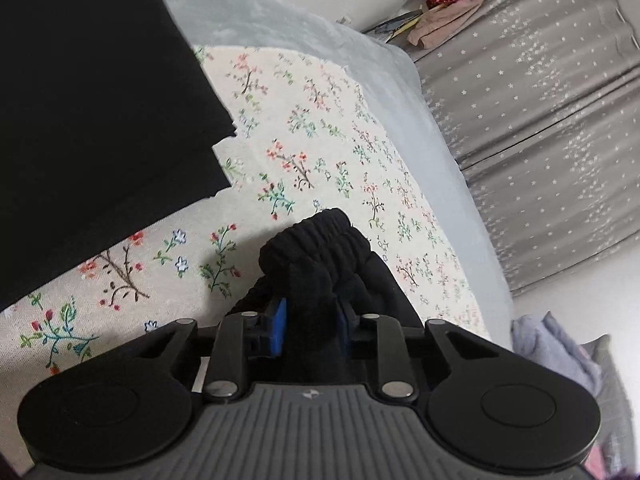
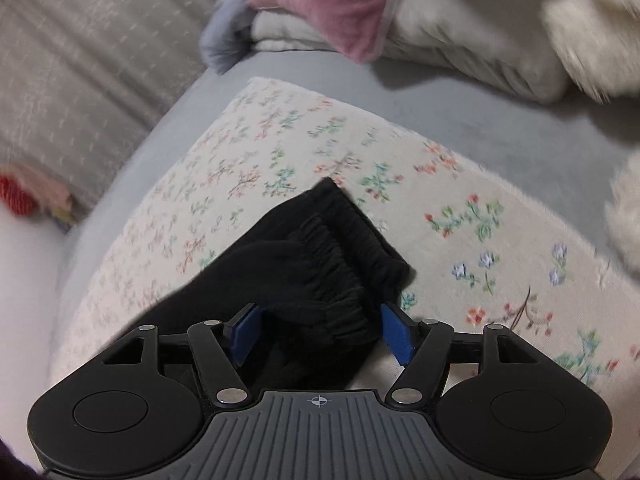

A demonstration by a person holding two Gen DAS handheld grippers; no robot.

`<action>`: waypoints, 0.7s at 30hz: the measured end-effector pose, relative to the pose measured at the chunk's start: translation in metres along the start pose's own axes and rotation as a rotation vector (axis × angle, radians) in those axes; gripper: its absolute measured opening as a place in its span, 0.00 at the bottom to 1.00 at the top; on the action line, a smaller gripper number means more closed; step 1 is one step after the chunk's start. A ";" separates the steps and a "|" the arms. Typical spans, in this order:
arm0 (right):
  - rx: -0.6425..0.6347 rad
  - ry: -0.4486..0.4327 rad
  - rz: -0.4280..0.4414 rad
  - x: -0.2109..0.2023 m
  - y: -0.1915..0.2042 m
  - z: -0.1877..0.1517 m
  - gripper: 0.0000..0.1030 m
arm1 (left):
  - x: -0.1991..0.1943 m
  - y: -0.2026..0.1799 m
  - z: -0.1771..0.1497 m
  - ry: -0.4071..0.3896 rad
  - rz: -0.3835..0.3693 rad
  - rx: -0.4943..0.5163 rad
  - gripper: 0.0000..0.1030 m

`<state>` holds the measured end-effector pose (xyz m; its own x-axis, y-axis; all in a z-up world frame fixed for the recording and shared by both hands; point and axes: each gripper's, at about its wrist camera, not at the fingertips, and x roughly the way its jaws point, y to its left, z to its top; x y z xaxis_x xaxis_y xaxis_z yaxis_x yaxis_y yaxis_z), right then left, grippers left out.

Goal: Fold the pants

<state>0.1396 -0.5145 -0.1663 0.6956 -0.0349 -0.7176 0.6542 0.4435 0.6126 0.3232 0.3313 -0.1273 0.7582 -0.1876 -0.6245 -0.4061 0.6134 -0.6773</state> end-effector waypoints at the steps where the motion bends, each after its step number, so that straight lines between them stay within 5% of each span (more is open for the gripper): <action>1: 0.049 -0.012 0.000 -0.003 -0.005 0.001 0.64 | 0.000 -0.002 -0.001 -0.007 0.009 0.009 0.14; 4: 0.173 -0.057 -0.037 -0.016 -0.022 -0.003 0.65 | 0.000 -0.001 -0.001 -0.015 0.007 0.008 0.14; 8: 0.198 0.016 0.041 0.000 -0.021 -0.012 0.63 | 0.003 -0.003 -0.002 -0.013 0.022 0.022 0.14; 12: 0.121 -0.006 -0.022 0.013 -0.002 -0.008 0.23 | 0.002 -0.006 -0.005 -0.027 0.041 0.021 0.08; 18: -0.078 -0.079 -0.039 0.018 0.041 0.018 0.17 | -0.010 -0.002 0.004 -0.063 -0.054 -0.056 0.02; 21: -0.141 -0.136 0.022 0.012 0.077 0.042 0.15 | -0.018 -0.002 0.009 -0.086 -0.131 -0.098 0.02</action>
<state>0.2107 -0.5181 -0.1140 0.7491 -0.1400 -0.6475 0.5970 0.5662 0.5684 0.3151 0.3404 -0.1113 0.8469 -0.1927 -0.4956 -0.3452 0.5098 -0.7880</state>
